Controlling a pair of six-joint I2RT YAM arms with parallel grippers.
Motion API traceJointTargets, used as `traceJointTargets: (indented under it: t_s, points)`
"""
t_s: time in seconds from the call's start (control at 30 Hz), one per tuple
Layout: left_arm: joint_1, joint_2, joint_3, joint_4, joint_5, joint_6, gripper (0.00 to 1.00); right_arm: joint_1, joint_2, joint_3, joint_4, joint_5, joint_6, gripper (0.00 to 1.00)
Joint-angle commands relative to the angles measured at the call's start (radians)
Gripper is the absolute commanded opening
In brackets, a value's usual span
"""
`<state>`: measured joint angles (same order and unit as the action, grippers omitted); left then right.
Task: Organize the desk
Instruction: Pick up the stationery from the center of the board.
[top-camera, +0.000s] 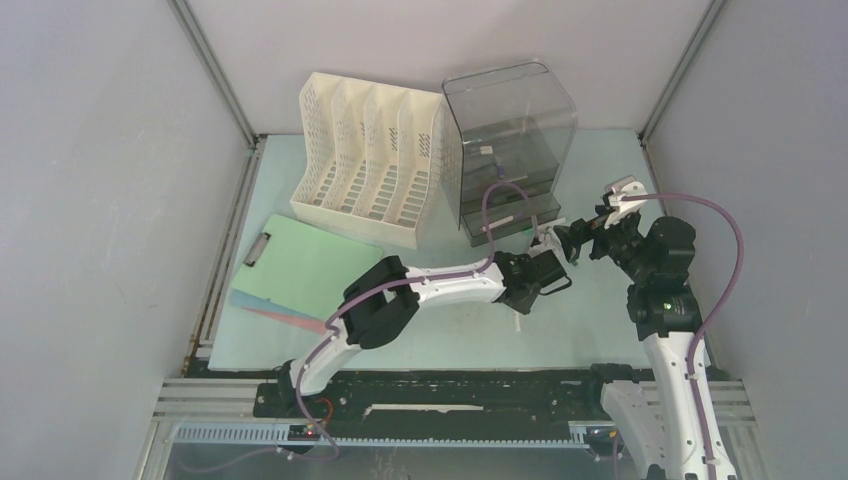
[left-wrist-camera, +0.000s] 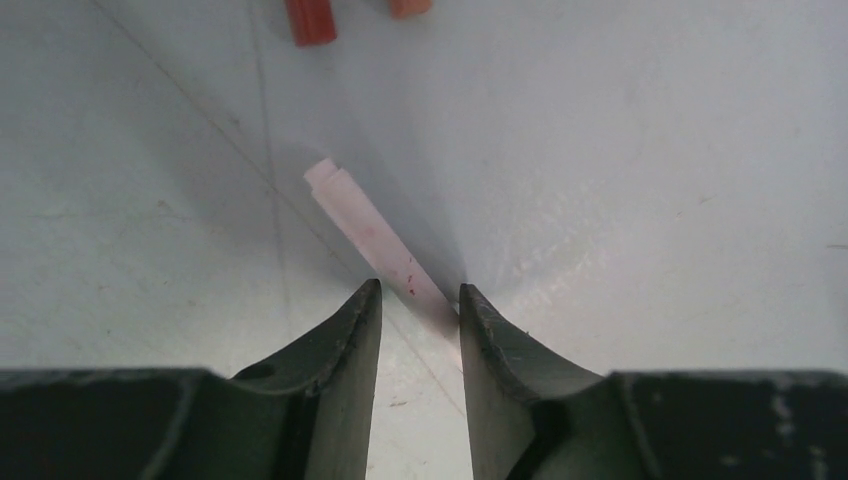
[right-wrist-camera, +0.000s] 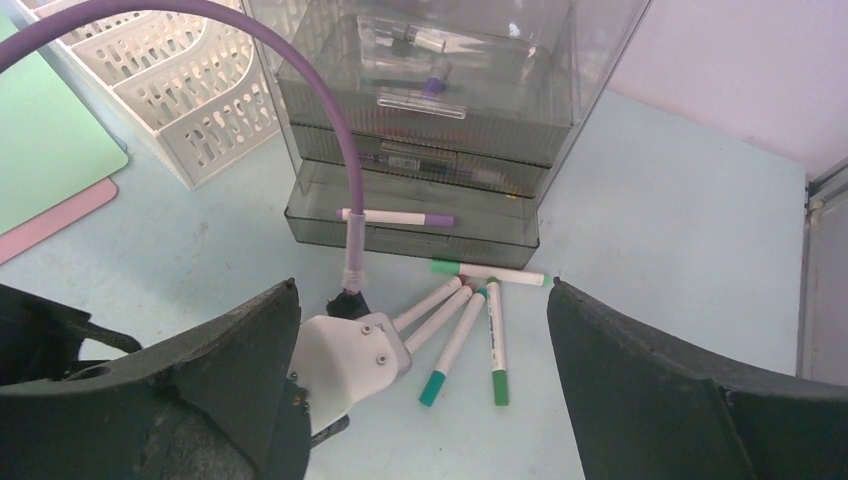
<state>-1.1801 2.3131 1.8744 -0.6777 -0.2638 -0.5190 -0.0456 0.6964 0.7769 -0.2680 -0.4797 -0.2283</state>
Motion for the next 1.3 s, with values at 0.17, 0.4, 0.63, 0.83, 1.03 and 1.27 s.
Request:
traceJointTargets:
  t_s: [0.17, 0.4, 0.63, 0.83, 1.03, 1.27]
  points:
    - [0.004, -0.156, -0.298, 0.090, -0.059, 0.044, 0.24, -0.012, -0.015, -0.005, 0.029, -0.013, 0.015, 1.00]
    - [0.027, -0.289, -0.512, 0.227, -0.100, 0.071, 0.06, -0.019, -0.016, -0.005, 0.027, -0.024, 0.018, 1.00]
    - [0.045, -0.464, -0.704, 0.375, -0.192, 0.183, 0.00, -0.025, -0.016, -0.004, 0.027, -0.035, 0.020, 1.00]
    - [0.049, -0.549, -0.751, 0.458, -0.248, 0.412, 0.00, -0.029, -0.015, -0.004, 0.025, -0.040, 0.020, 1.00]
    - [0.051, -0.520, -0.707, 0.489, -0.384, 0.636, 0.00, -0.033, -0.014, -0.004, 0.024, -0.042, 0.018, 1.00]
    - [0.067, -0.523, -0.696, 0.626, -0.426, 0.808, 0.00, -0.034, -0.019, -0.005, 0.024, -0.044, 0.017, 1.00]
